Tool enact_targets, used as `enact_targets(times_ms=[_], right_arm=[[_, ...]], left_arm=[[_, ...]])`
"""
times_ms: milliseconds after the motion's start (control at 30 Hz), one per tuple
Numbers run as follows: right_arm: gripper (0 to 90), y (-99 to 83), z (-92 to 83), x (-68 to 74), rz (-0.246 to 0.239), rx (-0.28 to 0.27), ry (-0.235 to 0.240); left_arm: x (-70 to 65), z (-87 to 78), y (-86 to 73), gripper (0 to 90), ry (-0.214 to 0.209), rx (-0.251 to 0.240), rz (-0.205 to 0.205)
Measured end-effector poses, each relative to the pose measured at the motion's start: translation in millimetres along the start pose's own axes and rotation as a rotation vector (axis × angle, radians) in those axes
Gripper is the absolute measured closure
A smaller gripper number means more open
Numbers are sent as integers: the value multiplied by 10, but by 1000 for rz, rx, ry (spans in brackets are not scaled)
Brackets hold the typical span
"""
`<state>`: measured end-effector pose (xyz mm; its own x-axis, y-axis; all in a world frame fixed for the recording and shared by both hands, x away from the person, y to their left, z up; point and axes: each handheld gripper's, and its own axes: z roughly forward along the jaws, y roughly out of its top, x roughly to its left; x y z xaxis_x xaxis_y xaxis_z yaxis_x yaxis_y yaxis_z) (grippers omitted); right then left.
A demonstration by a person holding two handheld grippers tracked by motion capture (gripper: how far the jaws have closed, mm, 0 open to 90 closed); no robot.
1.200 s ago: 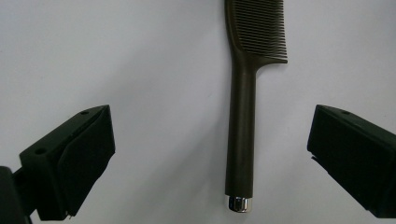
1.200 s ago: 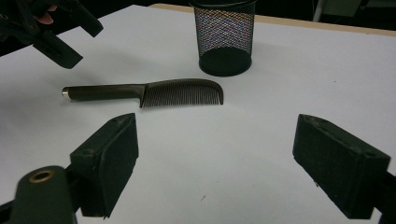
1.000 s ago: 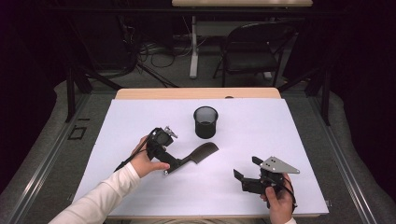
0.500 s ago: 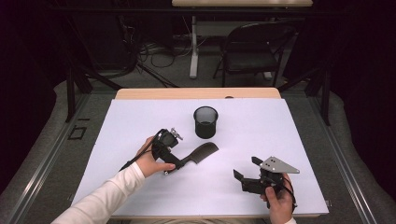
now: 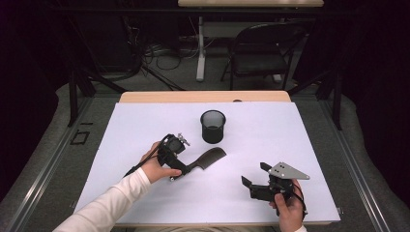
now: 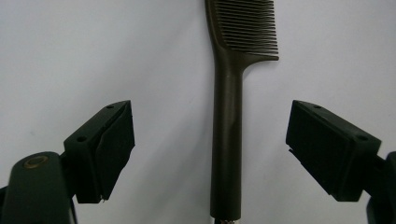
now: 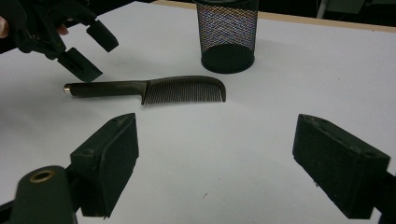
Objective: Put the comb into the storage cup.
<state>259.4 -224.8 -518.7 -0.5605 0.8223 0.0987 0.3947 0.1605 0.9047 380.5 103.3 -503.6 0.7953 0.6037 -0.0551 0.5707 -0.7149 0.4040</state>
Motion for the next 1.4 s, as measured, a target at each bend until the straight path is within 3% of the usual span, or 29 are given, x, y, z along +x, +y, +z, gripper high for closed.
enact_targets(times_ms=[333, 700, 1400], right_arm=[[143, -2, 4, -2, -8, 5, 1], [143, -2, 3, 1, -9, 12, 3], [144, -2, 3, -1, -11, 15, 4]], left_arm=[[-17, 30, 0, 283, -10, 44, 10], [-26, 64, 6, 389, -60, 79, 2], [-55, 192, 17, 574, -27, 147, 48]])
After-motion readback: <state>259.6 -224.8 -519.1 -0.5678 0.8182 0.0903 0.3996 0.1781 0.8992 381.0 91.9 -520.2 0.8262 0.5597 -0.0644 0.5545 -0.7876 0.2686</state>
